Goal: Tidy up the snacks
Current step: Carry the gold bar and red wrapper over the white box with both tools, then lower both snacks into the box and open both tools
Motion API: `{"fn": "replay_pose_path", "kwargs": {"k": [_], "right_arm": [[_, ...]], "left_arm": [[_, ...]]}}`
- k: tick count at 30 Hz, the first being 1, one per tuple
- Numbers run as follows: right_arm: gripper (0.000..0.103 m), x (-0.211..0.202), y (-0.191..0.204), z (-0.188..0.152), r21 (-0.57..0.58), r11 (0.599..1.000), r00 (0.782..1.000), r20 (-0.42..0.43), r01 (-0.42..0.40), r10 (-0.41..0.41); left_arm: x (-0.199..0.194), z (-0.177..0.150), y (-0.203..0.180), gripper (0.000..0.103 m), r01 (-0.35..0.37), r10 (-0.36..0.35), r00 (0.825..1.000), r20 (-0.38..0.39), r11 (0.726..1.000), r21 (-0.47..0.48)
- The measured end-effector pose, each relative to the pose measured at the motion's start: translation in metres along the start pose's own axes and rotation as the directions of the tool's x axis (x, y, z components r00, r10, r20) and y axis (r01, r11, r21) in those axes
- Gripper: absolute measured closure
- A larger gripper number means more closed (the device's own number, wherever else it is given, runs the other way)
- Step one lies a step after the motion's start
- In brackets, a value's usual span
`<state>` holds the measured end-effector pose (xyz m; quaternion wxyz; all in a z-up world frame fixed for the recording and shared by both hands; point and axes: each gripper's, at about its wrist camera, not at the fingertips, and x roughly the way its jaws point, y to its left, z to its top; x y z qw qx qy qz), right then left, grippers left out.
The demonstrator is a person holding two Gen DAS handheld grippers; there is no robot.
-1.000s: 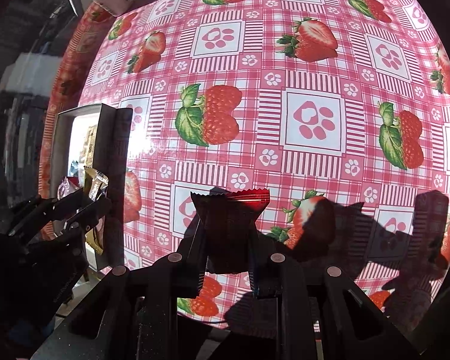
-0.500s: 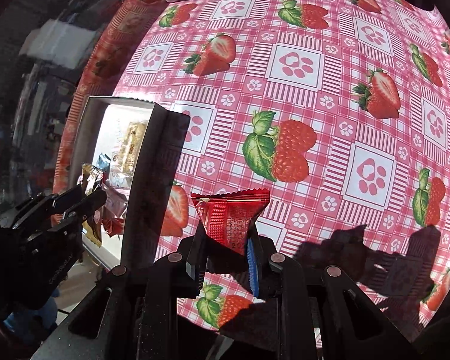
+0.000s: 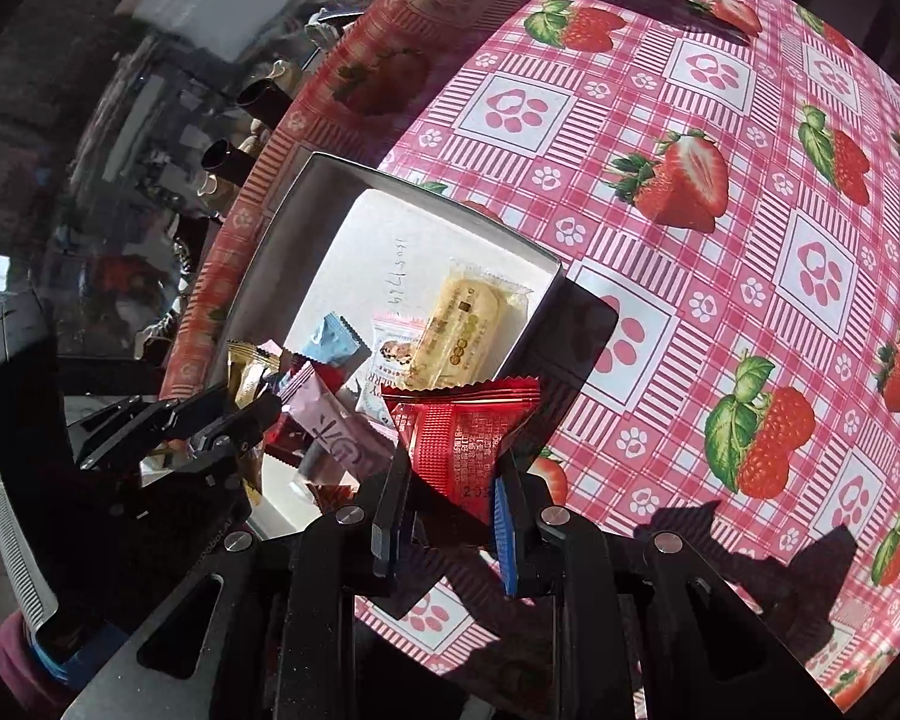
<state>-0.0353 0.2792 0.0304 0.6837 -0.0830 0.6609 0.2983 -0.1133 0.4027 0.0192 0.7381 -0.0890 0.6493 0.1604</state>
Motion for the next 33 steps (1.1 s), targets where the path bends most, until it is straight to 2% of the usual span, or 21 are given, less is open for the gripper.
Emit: {"fn": "replay_pose_path", "kwargs": {"k": [7, 33], "right_arm": [[0.079, 0.02, 0.026, 0.011, -0.04, 0.999, 0.999, -0.032, -0.001, 0.0], [0.079, 0.038, 0.037, 0.022, -0.047, 0.999, 0.997, -0.07, 0.019, -0.022]], "left_arm": [[0.009, -0.001, 0.01, 0.077, 0.008, -0.009, 1.0, -0.021, 1.0, -0.018], [0.023, 0.004, 0.013, 0.078, 0.022, -0.023, 0.999, -0.049, 1.0, -0.017]]}}
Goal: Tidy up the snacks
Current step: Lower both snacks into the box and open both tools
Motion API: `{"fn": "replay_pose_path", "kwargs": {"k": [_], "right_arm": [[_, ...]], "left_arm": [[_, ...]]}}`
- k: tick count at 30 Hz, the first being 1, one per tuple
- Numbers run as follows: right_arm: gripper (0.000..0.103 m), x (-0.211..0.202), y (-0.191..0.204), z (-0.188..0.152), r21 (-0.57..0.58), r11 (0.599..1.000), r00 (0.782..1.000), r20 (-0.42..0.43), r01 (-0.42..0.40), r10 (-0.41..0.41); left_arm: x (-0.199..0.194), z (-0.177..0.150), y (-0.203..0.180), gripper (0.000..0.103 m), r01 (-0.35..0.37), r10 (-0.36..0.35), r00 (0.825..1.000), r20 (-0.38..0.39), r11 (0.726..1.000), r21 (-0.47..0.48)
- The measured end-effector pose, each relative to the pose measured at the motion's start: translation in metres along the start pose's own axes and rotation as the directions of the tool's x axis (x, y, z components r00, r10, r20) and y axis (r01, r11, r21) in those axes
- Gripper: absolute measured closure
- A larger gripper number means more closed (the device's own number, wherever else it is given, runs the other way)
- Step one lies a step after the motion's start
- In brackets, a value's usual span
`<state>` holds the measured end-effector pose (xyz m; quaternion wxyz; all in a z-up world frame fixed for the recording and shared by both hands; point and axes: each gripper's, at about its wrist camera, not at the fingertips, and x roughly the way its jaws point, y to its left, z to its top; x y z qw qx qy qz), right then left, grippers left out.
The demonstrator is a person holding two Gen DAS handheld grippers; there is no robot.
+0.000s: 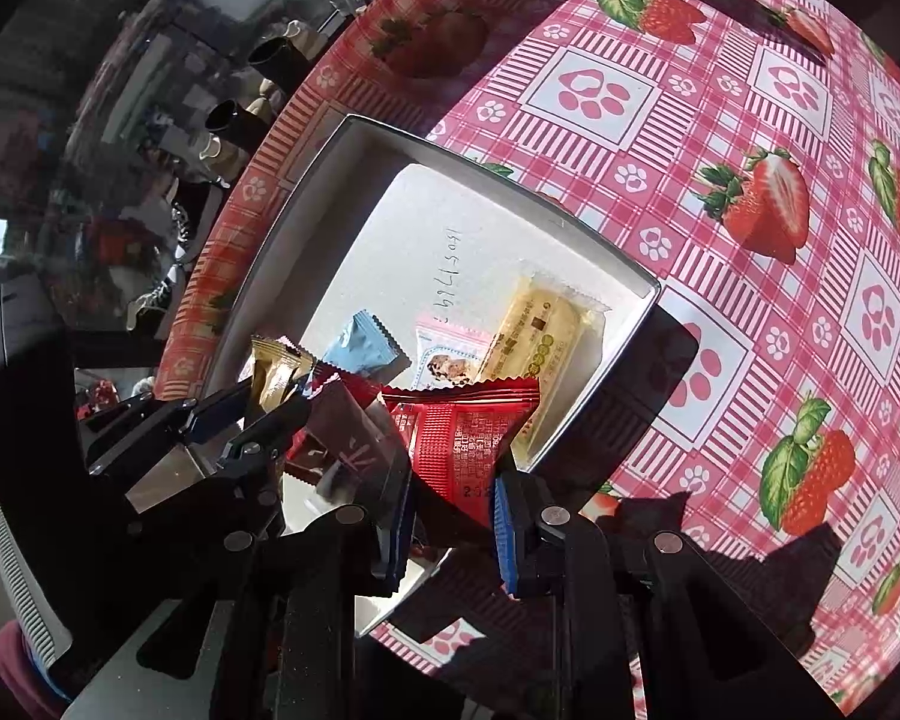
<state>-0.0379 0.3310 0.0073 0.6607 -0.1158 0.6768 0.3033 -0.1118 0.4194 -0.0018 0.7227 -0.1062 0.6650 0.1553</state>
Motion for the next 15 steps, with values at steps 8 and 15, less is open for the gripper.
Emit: {"fn": "replay_pose_path", "kwargs": {"k": [8, 15], "right_arm": [[0.079, 0.0024, 0.0, 0.002, -0.006, 1.0, 1.0, -0.008, 0.006, -0.006], [0.079, 0.0067, 0.0019, 0.0043, -0.015, 1.0, 1.0, -0.018, 0.012, -0.012]], "left_arm": [[0.0032, -0.0003, -0.001, 0.078, 0.001, -0.001, 1.0, -0.009, 1.0, -0.006], [0.0083, 0.0009, 0.0017, 0.078, -0.001, 0.001, 1.0, -0.018, 1.0, -0.011]]}}
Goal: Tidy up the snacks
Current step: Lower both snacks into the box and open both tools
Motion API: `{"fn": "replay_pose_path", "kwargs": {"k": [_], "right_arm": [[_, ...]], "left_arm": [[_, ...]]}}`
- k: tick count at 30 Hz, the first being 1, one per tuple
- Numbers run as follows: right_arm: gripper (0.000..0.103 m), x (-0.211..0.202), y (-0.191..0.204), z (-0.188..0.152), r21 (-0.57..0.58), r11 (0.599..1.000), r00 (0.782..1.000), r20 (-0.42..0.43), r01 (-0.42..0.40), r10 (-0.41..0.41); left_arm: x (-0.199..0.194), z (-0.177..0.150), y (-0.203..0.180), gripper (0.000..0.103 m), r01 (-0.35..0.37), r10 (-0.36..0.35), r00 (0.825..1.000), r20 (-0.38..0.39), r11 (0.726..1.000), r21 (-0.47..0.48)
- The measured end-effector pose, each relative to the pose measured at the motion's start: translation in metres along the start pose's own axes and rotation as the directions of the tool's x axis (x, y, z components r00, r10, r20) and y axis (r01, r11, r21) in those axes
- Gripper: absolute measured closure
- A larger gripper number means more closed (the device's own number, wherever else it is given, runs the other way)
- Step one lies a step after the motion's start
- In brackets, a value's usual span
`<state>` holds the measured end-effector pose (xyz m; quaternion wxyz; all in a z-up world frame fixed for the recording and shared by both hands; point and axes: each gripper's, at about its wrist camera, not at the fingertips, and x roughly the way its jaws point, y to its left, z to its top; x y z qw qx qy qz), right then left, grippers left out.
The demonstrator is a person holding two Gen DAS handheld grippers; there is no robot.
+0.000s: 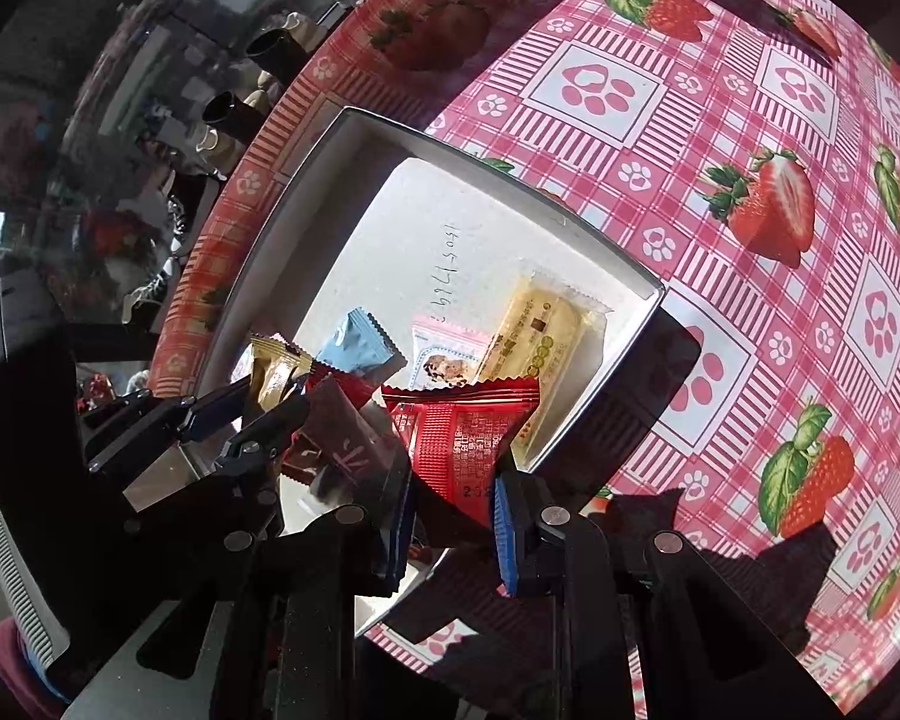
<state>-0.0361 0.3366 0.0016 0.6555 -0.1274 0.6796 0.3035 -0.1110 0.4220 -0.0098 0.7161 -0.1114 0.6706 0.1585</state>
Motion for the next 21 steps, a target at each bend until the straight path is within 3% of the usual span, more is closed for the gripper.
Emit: {"fn": "replay_pose_path", "kwargs": {"k": [9, 12, 14, 15, 16, 17, 18, 19, 21], "right_arm": [[0.079, 0.009, 0.003, 0.006, -0.012, 1.0, 1.0, -0.019, 0.014, -0.015], [0.079, 0.014, 0.005, 0.01, -0.014, 1.0, 0.999, -0.029, 0.024, -0.024], [0.079, 0.019, 0.006, 0.013, -0.014, 1.0, 0.999, -0.039, 0.023, -0.024], [0.079, 0.021, 0.007, 0.014, -0.012, 1.0, 0.999, -0.047, 0.021, -0.022], [0.075, 0.022, 0.007, 0.014, -0.01, 1.0, 0.998, -0.055, 0.019, -0.019], [0.066, 0.023, 0.008, 0.014, -0.01, 1.0, 0.998, -0.057, 0.019, -0.02], [0.045, 0.023, 0.009, 0.014, -0.011, 1.0, 0.998, -0.053, 0.02, -0.021], [0.036, 0.022, 0.01, 0.014, -0.01, 1.0, 0.999, -0.047, 0.023, -0.023], [0.031, 0.019, 0.011, 0.013, -0.009, 1.0, 0.999, -0.032, 0.03, -0.03]], "left_arm": [[0.007, 0.001, 0.001, 0.077, -0.004, 0.004, 1.0, -0.014, 1.0, -0.002], [0.008, 0.002, 0.002, 0.073, 0.017, -0.017, 1.0, -0.016, 1.0, -0.001], [0.007, 0.002, 0.002, 0.061, 0.017, -0.017, 1.0, -0.009, 1.0, -0.004], [0.006, 0.003, 0.003, 0.046, 0.014, -0.014, 1.0, -0.005, 1.0, -0.008], [0.005, 0.003, 0.004, 0.033, 0.011, -0.011, 1.0, -0.001, 1.0, -0.013], [0.003, 0.003, 0.004, 0.029, 0.006, -0.006, 1.0, 0.008, 1.0, -0.018], [0.001, 0.003, 0.005, 0.025, -0.01, 0.01, 1.0, 0.015, 1.0, -0.018], [0.0, 0.002, 0.005, 0.023, -0.029, 0.029, 0.999, 0.017, 0.999, -0.019], [0.002, 0.003, 0.005, 0.023, -0.048, 0.048, 0.999, 0.0, 0.999, -0.013]]}}
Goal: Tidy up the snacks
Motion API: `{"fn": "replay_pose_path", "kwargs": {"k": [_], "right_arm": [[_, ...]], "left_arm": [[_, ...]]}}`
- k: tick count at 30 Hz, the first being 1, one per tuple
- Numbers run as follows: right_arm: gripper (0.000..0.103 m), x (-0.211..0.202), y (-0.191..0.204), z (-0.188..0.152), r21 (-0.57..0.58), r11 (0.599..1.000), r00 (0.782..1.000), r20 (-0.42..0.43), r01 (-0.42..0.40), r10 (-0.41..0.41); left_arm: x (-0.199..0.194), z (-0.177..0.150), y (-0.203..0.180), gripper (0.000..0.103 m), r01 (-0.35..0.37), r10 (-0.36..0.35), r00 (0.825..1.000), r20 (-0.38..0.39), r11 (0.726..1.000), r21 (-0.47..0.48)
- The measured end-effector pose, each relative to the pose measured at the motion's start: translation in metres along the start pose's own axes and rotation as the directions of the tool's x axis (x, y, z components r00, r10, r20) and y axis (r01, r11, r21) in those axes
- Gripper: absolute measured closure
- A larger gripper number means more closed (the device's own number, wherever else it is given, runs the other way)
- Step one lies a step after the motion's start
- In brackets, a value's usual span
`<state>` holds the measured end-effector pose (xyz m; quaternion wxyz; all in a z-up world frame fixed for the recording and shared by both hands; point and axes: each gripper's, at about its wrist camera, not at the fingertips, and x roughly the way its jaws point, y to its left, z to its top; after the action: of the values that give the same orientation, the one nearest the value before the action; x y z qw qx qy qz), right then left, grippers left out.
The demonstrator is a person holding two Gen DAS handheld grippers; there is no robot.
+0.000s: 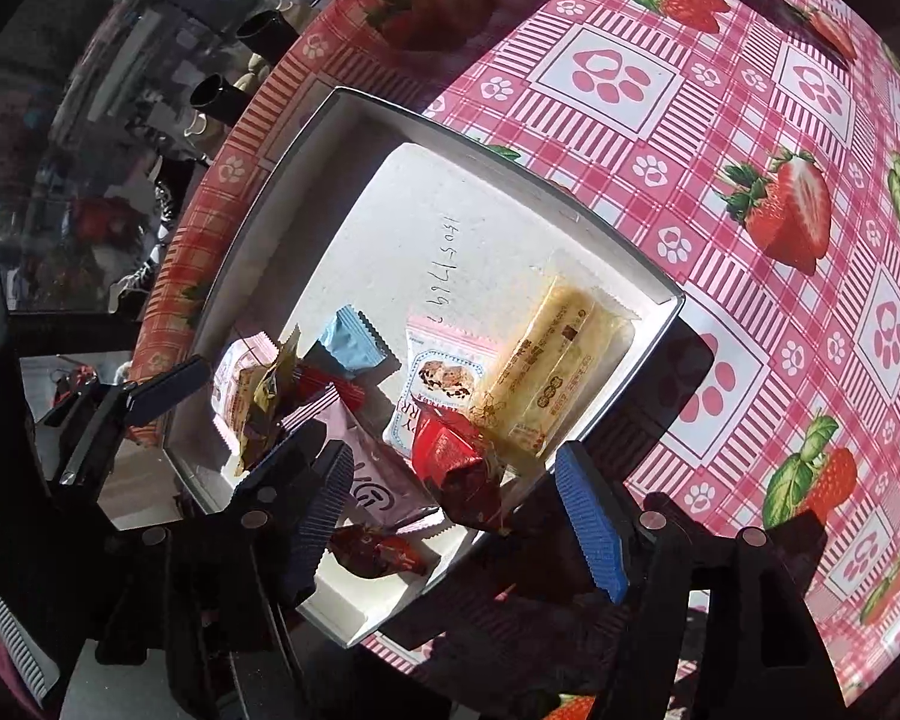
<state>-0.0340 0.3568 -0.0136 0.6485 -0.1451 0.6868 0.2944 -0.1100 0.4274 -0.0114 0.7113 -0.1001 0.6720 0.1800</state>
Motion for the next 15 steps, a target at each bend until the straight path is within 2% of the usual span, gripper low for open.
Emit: {"fn": "replay_pose_path", "kwargs": {"k": [1, 3, 4, 8, 15], "right_arm": [[0.031, 0.0, 0.0, -0.001, 0.001, 1.0, 1.0, 0.001, 0.005, -0.005], [0.013, -0.003, 0.0, -0.002, -0.001, 0.999, 0.999, 0.002, 0.033, -0.033], [0.0, -0.004, 0.0, -0.002, -0.001, 0.999, 0.999, 0.009, 0.047, -0.047], [0.0, -0.014, -0.003, -0.008, -0.01, 0.997, 0.996, 0.05, 0.073, -0.072], [0.0, -0.025, -0.011, -0.02, 0.02, 0.996, 0.995, 0.05, 0.081, -0.082]], "left_arm": [[0.0, 0.0, -0.001, 0.023, -0.01, 0.01, 1.0, 0.0, 1.0, 0.004], [-0.003, -0.001, -0.002, 0.023, -0.035, 0.034, 0.999, 0.019, 0.999, 0.014], [-0.006, -0.002, -0.003, 0.023, -0.045, 0.045, 0.998, 0.033, 0.999, 0.018], [-0.017, -0.005, -0.005, 0.023, -0.043, 0.042, 0.997, 0.057, 0.999, 0.021], [-0.019, -0.006, 0.0, 0.023, -0.002, 0.002, 1.0, 0.011, 1.0, -0.016]]}}
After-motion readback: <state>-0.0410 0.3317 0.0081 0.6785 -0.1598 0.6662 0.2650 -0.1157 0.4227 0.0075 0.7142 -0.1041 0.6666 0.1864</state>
